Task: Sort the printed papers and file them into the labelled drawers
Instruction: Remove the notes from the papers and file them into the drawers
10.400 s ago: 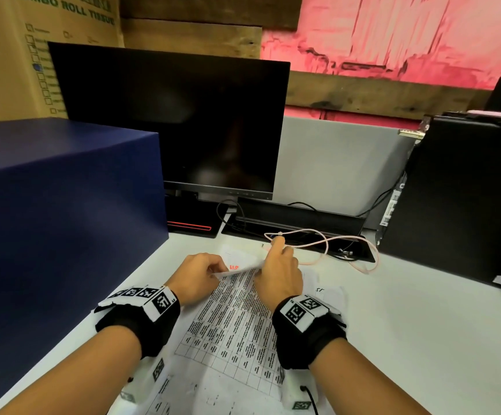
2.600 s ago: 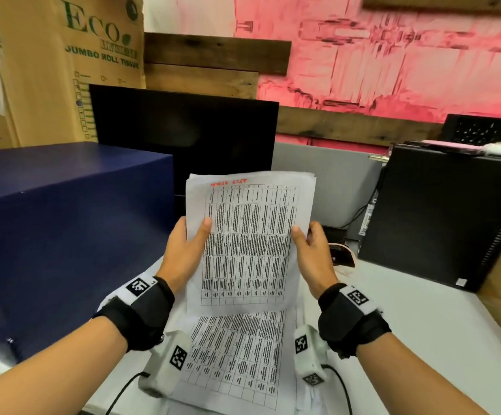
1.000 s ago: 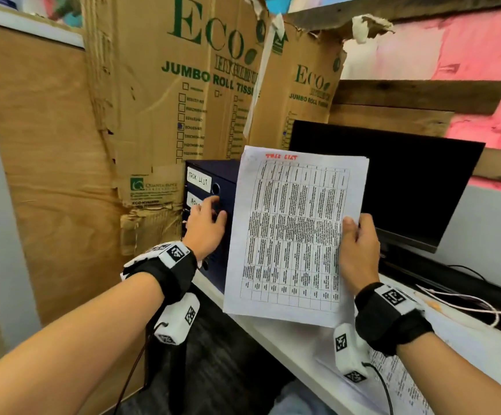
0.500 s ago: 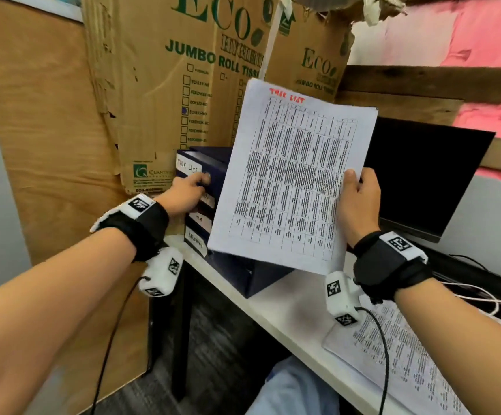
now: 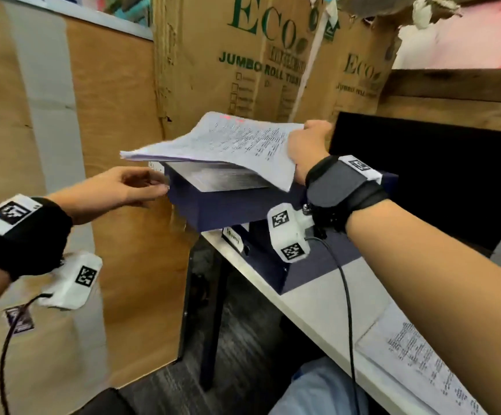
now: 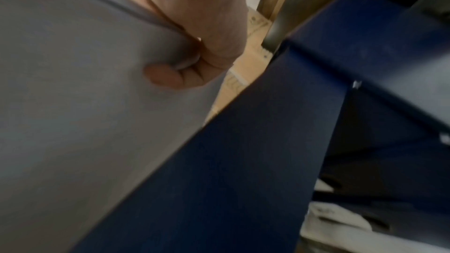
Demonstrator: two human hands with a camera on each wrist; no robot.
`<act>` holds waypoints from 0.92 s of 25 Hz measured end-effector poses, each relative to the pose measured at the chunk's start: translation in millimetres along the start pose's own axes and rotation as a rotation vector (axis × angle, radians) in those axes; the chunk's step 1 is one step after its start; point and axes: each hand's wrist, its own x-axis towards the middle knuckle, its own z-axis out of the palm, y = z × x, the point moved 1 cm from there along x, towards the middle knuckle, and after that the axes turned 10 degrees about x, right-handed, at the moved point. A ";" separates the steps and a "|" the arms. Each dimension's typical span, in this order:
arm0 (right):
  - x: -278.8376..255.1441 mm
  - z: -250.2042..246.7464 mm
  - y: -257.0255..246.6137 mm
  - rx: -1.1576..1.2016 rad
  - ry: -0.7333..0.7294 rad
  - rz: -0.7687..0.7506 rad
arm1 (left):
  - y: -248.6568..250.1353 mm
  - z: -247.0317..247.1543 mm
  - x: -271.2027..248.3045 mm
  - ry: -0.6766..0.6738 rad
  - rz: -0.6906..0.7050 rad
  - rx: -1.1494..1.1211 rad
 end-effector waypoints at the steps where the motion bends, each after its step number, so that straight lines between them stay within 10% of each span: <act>1: -8.0 9.9 1.4 -0.040 -0.053 0.055 | 1.4 -6.4 -7.4 0.002 0.024 -0.011; 4: -37.5 24.2 4.0 -0.684 -0.150 -0.001 | 5.7 -21.8 -20.9 -0.019 0.060 -0.215; 8: -45.5 19.8 4.9 -0.107 -0.222 0.335 | 13.7 -36.2 -22.7 0.016 -0.001 -0.380; 15: -51.0 -6.8 -16.1 -0.335 -0.512 0.654 | 18.8 -47.2 12.2 0.312 -0.294 -0.524; 23: -26.1 -28.0 -3.9 -0.108 -0.181 0.543 | 41.1 -15.7 51.4 0.345 -0.227 -0.565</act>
